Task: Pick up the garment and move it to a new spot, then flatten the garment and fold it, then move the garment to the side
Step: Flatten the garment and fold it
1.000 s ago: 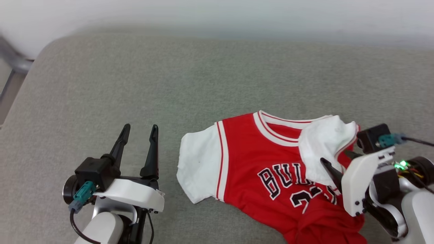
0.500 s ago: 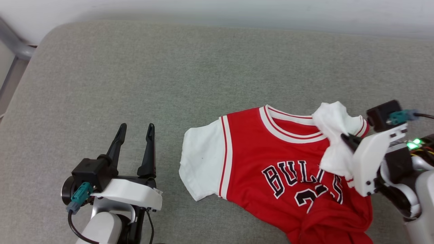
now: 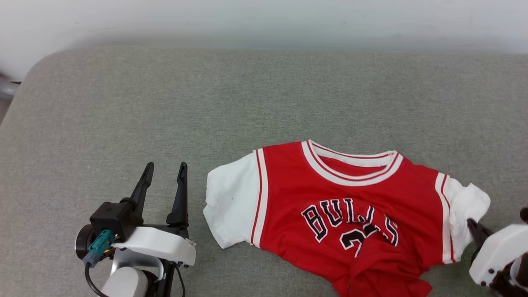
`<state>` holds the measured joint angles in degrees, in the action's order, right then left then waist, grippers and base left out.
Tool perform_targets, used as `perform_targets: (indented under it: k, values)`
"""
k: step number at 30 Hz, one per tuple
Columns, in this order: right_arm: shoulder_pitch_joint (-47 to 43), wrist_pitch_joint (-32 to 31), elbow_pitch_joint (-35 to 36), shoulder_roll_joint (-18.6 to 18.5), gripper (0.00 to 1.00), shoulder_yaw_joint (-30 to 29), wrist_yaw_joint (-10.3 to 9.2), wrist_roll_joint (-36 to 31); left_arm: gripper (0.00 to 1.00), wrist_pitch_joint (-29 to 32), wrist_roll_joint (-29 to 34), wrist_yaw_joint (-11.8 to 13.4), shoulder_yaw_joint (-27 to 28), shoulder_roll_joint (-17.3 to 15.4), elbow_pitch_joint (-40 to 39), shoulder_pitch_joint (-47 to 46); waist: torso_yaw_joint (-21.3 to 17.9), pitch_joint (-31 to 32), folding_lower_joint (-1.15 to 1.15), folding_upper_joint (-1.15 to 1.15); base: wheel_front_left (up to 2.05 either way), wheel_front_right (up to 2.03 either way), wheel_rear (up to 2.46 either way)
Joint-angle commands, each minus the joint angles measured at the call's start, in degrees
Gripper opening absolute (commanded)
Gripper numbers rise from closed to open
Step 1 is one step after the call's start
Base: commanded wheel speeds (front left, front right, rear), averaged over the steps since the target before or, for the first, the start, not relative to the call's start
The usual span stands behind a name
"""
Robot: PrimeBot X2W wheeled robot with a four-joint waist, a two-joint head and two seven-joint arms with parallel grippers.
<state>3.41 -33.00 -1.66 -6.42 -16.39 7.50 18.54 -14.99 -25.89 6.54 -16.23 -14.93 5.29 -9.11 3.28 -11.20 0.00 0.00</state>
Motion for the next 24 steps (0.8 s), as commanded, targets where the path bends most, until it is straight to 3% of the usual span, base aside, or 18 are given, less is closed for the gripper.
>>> perform_targets:
  k: [1, 2, 3, 4, 10, 17, 24]
  values:
    - [-0.4, 1.3, -1.0, 0.7, 0.09, -0.4, -0.02, 0.6, 1.00, -0.2, 0.0, -0.1, 0.0, -0.1, 0.2, 0.5, -0.3, 0.0, 0.00, 0.00, 0.00, 0.00, 0.00]
    - [-0.6, 2.5, -2.4, 1.0, 0.33, -1.0, -0.02, 0.8, 1.00, -0.1, -0.1, -0.2, 0.0, -0.2, 0.3, 0.5, -0.4, 0.0, 0.00, 0.00, 0.00, 0.00, 0.00]
    - [-0.7, 3.4, -3.9, 1.2, 0.87, -1.3, -0.02, 1.2, 1.00, -0.1, -0.2, -0.2, 0.0, -0.3, 0.5, 0.5, -0.6, 0.1, 0.00, 0.00, 0.00, 0.00, 0.00]
    - [-0.4, 4.8, -4.9, 1.5, 1.00, -1.5, -0.02, 1.5, 1.00, -0.1, -0.2, -0.3, 0.0, -0.4, 0.6, 0.5, -0.7, 0.2, 0.00, 0.00, 0.00, 0.00, 0.00]
    - [0.8, 13.8, -8.4, 2.2, 1.00, -1.4, -0.02, 0.6, 1.00, 0.3, -0.5, -0.2, -0.4, -0.7, 1.2, 1.0, -1.1, 1.4, 0.00, 0.00, 0.00, 0.00, 0.00]
    - [0.4, 26.7, -5.7, 3.0, 1.00, -0.7, -0.02, -5.8, 1.00, 1.0, -1.1, 0.5, -0.3, -1.0, 1.5, 2.8, -1.7, 4.1, 0.00, 0.00, 0.00, 0.00, 0.00]
    - [-1.6, 32.3, -0.9, 3.5, 1.00, 3.3, -0.02, -8.8, 1.00, 2.1, -2.0, 1.0, 0.2, -1.7, 1.9, 3.9, -2.1, 6.7, 0.00, 0.00, 0.00, 0.00, 0.00]
